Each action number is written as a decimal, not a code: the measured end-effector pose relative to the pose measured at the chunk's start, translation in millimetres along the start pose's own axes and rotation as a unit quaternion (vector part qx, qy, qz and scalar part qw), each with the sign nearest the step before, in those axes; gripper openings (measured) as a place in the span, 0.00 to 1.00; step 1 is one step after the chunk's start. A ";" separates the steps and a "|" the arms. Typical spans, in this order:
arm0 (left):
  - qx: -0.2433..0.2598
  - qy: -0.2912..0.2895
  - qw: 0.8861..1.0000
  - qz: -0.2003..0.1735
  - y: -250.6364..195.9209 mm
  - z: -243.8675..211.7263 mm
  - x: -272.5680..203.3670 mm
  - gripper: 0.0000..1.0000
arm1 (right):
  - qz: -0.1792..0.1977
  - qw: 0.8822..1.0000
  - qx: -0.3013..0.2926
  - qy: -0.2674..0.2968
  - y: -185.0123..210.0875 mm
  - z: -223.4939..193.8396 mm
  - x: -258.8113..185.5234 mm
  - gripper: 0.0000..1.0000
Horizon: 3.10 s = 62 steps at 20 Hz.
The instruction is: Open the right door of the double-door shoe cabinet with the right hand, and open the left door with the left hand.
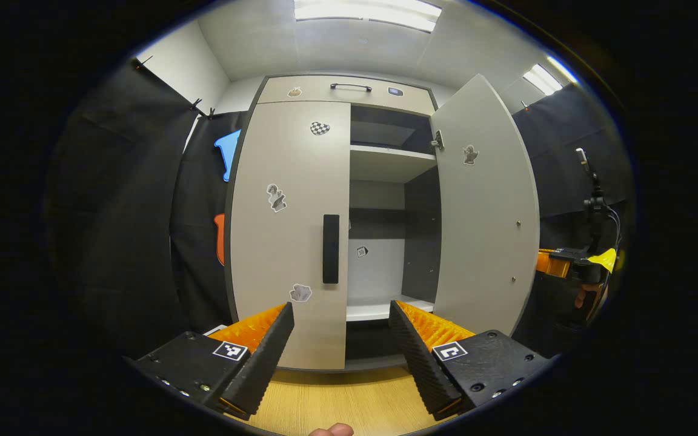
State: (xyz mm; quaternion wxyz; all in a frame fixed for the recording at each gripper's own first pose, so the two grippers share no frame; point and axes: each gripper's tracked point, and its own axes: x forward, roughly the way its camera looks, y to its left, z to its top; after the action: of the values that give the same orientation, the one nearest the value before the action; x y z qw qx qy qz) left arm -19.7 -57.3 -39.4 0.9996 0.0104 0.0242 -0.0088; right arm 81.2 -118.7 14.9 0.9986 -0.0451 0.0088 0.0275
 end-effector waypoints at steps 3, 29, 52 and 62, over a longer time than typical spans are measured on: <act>-0.006 0.005 1.000 -0.003 1.1 -4.3 2.3 0.95 | -0.008 1.000 -0.014 0.005 1.4 -6.6 -23.3 0.04; -0.019 -0.045 0.999 -0.001 26.8 50.3 131.3 0.95 | 0.018 1.000 -0.006 -0.018 131.4 -3.2 -39.8 0.80; 0.029 0.003 0.997 0.070 29.1 16.0 247.2 0.92 | 0.022 1.000 0.010 -0.016 108.2 -9.9 -33.0 0.80; 0.026 0.007 0.998 0.058 25.5 14.9 246.9 0.70 | 0.025 0.999 0.008 -0.019 109.0 -10.5 -33.3 0.80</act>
State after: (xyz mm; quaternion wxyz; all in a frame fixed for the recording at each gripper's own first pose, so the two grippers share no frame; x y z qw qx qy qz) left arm 228.1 -36.4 -36.1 0.9977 0.0377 0.0305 0.0484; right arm 41.8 -13.0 -4.6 0.9979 -0.0363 -0.0085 0.0534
